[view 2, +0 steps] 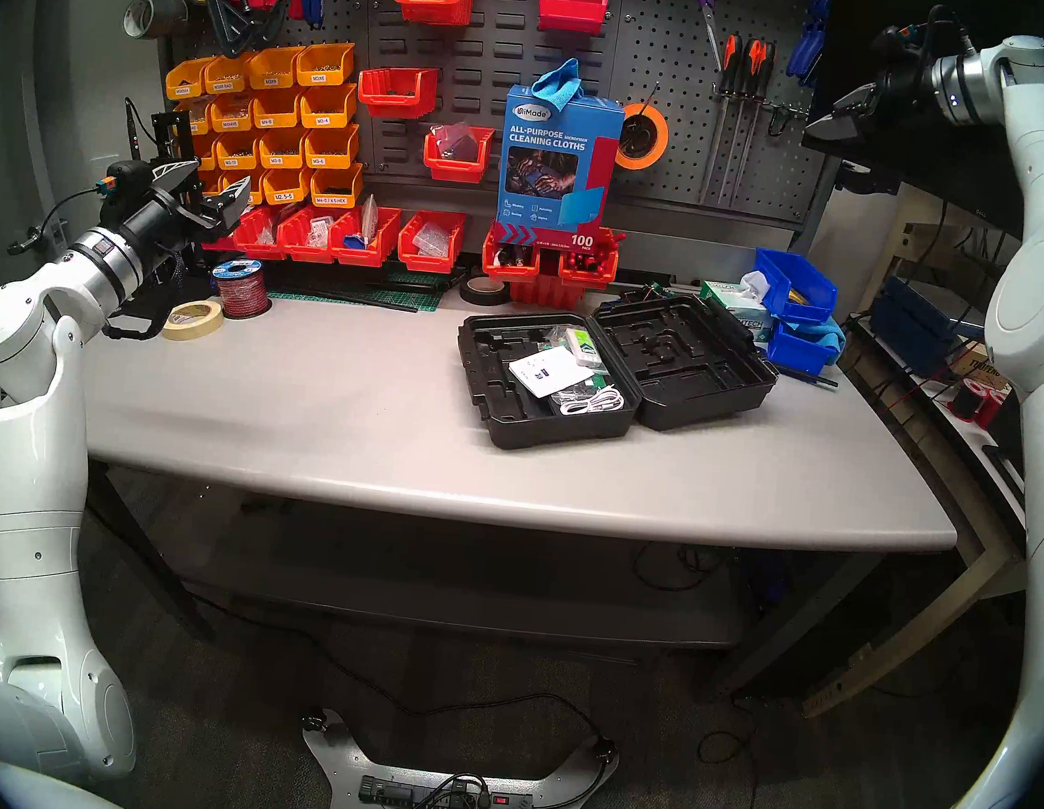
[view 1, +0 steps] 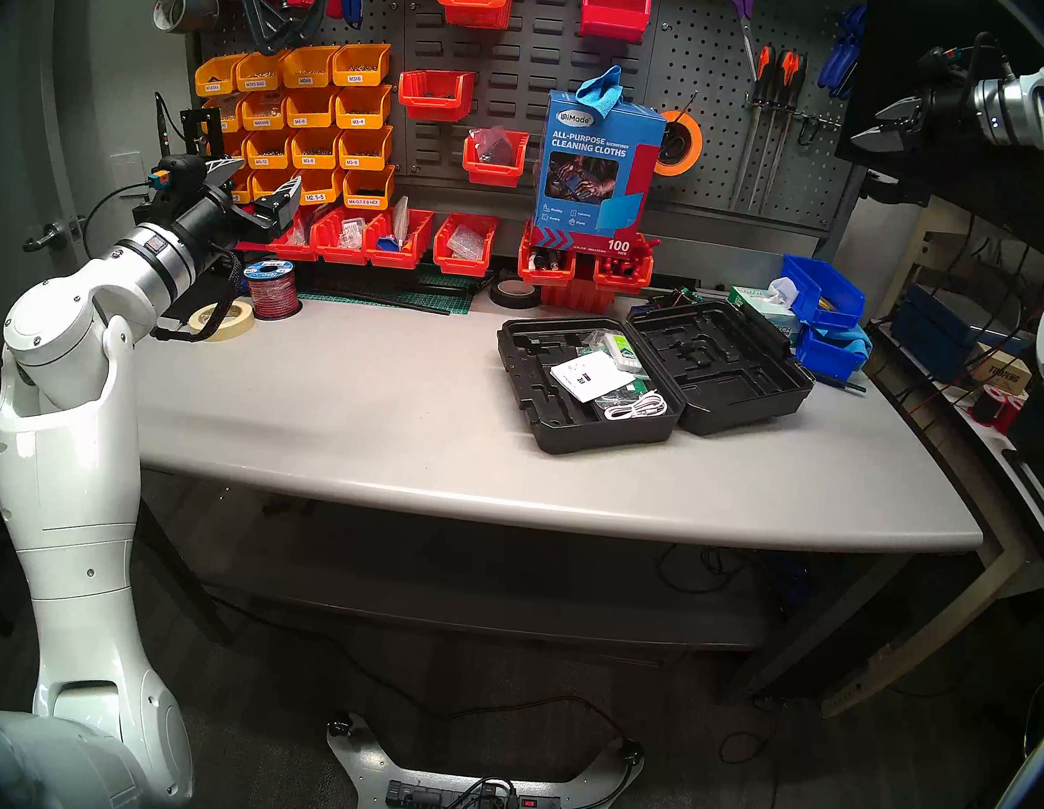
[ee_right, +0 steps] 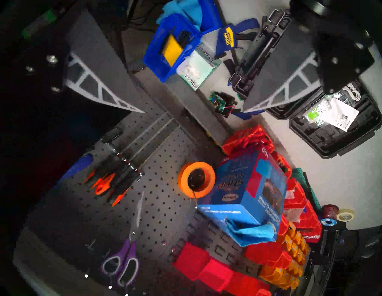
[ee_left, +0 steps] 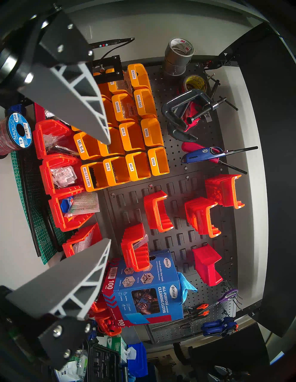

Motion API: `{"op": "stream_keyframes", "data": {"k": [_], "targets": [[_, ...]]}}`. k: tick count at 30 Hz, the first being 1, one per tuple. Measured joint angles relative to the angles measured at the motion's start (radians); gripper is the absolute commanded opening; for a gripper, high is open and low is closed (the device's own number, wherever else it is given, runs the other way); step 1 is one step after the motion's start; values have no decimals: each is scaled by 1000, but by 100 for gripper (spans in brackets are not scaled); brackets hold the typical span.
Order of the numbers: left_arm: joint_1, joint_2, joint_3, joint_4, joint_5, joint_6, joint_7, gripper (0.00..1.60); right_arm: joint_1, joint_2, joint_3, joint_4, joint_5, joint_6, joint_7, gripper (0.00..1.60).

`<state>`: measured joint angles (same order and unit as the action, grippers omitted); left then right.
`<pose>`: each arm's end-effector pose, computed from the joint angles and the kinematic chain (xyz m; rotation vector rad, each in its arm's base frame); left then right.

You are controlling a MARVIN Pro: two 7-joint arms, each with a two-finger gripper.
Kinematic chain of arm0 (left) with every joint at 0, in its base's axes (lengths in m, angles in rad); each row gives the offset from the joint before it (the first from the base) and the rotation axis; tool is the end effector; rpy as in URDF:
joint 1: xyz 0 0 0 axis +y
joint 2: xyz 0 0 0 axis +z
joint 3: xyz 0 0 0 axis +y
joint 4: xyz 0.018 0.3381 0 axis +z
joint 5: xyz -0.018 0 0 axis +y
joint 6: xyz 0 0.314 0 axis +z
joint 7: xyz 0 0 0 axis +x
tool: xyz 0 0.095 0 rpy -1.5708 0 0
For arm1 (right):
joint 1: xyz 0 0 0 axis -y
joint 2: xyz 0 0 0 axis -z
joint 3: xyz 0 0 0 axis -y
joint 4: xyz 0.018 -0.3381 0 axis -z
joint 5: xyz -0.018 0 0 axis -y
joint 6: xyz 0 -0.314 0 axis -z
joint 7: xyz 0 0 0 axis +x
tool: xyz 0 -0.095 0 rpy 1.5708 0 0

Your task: Open the tool box

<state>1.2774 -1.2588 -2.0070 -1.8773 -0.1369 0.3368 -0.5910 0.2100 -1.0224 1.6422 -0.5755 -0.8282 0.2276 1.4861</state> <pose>0.4291 0.1908 -0.0868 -1.8321 0.4203 -2.4839 0.5499 -0.2961 0.2427 2.1670 1.2084 1.6870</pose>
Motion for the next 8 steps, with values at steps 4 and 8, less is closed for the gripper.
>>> {"op": "stream_keyframes", "data": {"k": [4, 8], "targets": [[0, 0, 0, 0, -1, 0, 0, 160, -29, 7, 15, -53, 19, -9, 0, 160], [0, 1, 0, 0, -1, 0, 1, 160, -66, 11, 30, -112, 40, -12, 0, 160]]}}
